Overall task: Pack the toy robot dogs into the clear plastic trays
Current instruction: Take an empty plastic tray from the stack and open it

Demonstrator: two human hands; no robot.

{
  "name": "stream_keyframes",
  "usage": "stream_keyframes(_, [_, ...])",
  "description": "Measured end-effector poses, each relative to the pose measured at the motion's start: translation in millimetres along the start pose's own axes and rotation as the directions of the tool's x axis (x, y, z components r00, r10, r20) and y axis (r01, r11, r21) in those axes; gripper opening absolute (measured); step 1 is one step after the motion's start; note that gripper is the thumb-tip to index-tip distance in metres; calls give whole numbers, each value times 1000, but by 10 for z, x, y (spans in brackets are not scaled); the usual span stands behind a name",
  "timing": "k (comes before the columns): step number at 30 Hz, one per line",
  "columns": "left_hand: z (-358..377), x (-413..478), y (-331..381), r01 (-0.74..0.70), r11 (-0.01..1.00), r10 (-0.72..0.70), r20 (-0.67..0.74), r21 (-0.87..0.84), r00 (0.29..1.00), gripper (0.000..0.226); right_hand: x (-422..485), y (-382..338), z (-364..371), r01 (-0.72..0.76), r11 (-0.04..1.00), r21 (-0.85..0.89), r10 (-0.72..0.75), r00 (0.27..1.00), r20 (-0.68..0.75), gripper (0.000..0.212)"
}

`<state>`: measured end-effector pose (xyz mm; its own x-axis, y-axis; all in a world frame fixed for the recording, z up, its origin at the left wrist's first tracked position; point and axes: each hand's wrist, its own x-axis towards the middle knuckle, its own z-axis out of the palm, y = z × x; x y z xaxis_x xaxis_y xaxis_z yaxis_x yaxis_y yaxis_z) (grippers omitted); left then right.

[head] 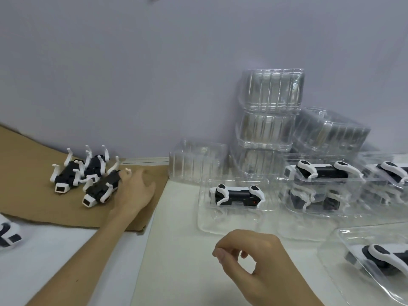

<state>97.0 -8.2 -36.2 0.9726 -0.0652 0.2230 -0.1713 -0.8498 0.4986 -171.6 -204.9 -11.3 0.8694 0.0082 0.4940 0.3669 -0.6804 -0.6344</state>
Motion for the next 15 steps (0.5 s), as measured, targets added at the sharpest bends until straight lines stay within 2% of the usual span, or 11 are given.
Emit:
stream_keyframes(2, [71, 20, 279, -106, 991, 95, -123, -81, 988, 54, 0, 4, 7, -8, 1000, 6, 8, 1000, 4, 15])
stream_keyframes(3, [101, 47, 412, -174, 979, 159, -135, -104, 978, 57, -1, 3, 7, -15, 1000, 3, 15, 1000, 6, 16])
stream_keyframes(5, [148, 119, 646, -242, 959, 235, -64, -147, 970, 65, -8, 9, 10, -31, 999, -8, 31, 999, 13, 18])
stream_keyframes(6, [174, 156, 729, -281, 953, 279, -36, -112, 960, 69, -10, 11, 11, -38, 999, -16, 38, 999, 15, 20])
stream_keyframes(7, [202, 186, 791, -361, 933, 361, -22, -8, 932, 70, -8, 7, 12, -42, 999, -29, 43, 999, 18, 21])
stream_keyframes(9, [274, 248, 845, -565, 781, 577, 38, 266, 816, 67, -8, 9, 24, -14, 995, -101, 15, 1000, 8, 19])
stream_keyframes(10, [302, 283, 858, -614, 719, 623, 90, 326, 777, 65, -6, 13, 36, 31, 986, -166, -34, 999, -17, 16])
stream_keyframes(12, [354, 295, 897, -591, 732, 595, 103, 338, 797, 56, -3, 9, 66, 107, 956, -273, -122, 992, -41, 13])
stream_keyframes(15, [420, 202, 920, -584, 772, 608, -27, 251, 793, 28, -15, 20, 123, 160, 933, -321, -179, 983, -32, 13])
